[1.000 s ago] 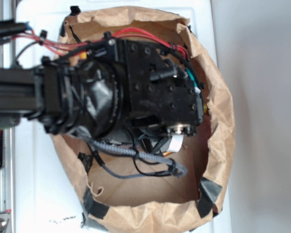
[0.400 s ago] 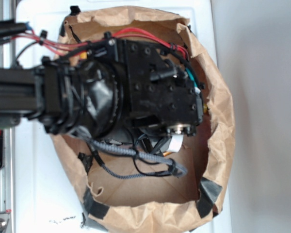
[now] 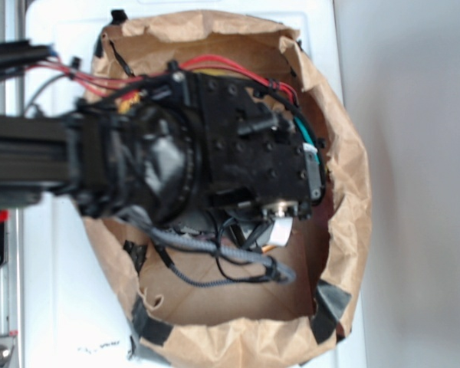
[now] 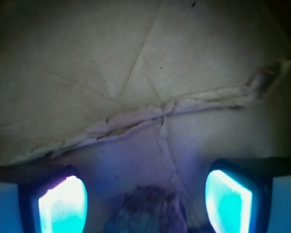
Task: Grab the rock.
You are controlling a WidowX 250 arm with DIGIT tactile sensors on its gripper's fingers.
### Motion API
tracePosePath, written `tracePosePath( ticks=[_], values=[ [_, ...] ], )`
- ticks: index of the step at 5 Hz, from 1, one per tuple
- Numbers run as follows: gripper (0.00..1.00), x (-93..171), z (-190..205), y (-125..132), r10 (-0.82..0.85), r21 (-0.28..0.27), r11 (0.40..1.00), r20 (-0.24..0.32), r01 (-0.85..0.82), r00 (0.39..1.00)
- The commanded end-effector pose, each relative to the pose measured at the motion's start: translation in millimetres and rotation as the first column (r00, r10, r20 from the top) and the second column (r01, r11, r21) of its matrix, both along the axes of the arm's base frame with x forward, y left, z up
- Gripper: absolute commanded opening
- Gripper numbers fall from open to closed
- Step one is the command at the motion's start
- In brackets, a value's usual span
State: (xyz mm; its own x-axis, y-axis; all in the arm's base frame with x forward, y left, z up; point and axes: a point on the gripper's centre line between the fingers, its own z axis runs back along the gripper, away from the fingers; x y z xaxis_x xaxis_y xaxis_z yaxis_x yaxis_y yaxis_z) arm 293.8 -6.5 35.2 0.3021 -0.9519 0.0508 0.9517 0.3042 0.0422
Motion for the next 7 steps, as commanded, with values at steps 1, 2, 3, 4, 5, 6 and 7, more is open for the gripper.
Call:
tracePosePath(
  ticks=[1,2,3,4,5,6,7],
  values=[
    [1.00,0.5,3.7,-10.7,-0.038,0.025,0.999,0.023,0.038,0.999],
    [1.00,-0.8,1.4,-8.4,-0.031,0.067,0.997,0.000,0.031,1.000],
    [1.00,-4.9,-5.4,-2.4,-0.012,0.078,0.997,-0.025,0.014,1.000],
    [1.00,-10.0,-9.3,-0.7,0.000,0.084,0.996,-0.048,0.004,0.999],
    [1.00,-16.5,-16.5,0.9,0.002,0.078,0.997,-0.075,0.004,0.997],
    [1.00,-18.2,-19.0,3.9,0.011,0.080,0.997,-0.086,-0.004,0.996],
    [1.00,-21.8,-22.0,5.7,0.016,0.085,0.996,-0.103,-0.008,0.995]
  ],
)
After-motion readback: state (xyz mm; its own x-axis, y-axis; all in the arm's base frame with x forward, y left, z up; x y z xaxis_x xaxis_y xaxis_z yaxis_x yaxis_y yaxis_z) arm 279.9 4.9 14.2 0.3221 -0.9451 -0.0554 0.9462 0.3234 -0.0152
